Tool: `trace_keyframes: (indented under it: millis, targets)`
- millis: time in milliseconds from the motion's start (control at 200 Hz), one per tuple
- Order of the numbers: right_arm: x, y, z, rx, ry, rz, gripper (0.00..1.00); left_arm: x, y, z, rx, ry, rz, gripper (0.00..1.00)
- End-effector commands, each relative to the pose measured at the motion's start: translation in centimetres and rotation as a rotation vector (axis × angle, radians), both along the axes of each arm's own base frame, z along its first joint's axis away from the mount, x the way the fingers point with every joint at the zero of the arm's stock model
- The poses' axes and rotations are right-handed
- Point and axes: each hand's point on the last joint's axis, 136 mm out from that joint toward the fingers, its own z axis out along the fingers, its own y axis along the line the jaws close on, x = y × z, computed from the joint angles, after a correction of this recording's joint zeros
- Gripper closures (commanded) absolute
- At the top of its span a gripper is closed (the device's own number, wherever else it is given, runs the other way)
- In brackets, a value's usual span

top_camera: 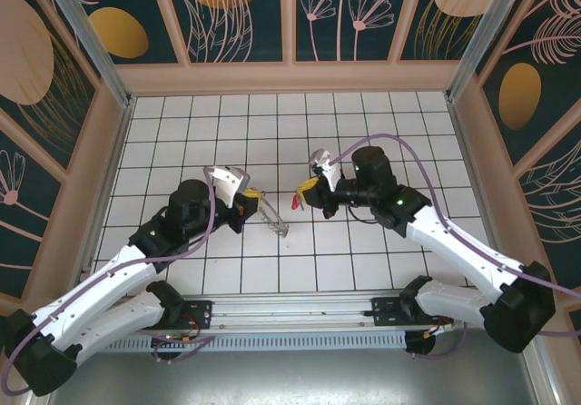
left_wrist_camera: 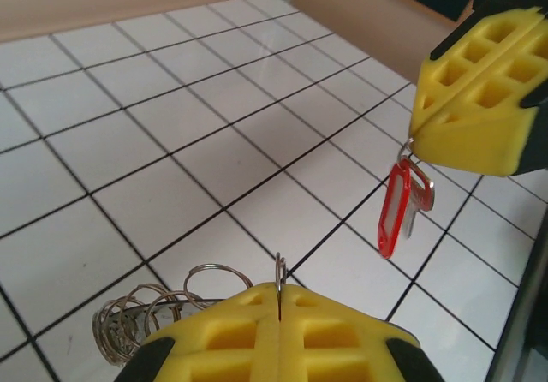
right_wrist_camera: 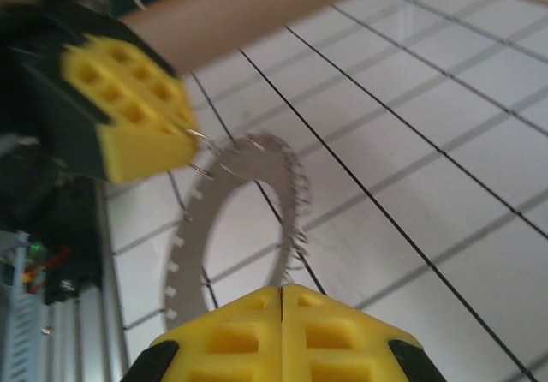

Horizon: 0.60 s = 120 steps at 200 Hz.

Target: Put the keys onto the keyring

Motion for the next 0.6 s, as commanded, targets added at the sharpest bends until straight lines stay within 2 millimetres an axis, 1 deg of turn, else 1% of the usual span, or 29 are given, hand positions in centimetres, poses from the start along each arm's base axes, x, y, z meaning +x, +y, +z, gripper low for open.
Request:
trace_keyframes:
  millis: [0,70,175,305,455,596]
  targets:
    - [-2.3,0.8,3.5,0.115,-0.033,0.126,1.00,-0.3,-1.3,3.9,-0.036,-0.124,-0.087,1.00]
    - [-2.8,0.9,4.2,0.133,-0.023,0.142,1.00,-0.4,-1.6,4.4,-0.035,-0.143,-0.112,1.00]
    - [-3.2,1.4,4.8,0.152,-0.002,0.162,1.00,-0.6,-2.2,5.2,-0.052,-0.170,-0.146,1.00]
    - [-3.3,1.9,4.7,0.158,0.031,0.166,1.00,-0.7,-2.6,5.8,-0.065,-0.190,-0.172,1.00]
    - [-2.9,2.5,4.4,0.152,0.039,0.149,1.00,-0.7,-3.1,5.9,-0.072,-0.198,-0.196,1.00]
    - [-2.6,3.2,4.5,0.168,0.032,0.140,1.00,-0.8,-3.3,5.9,-0.074,-0.203,-0.213,1.00]
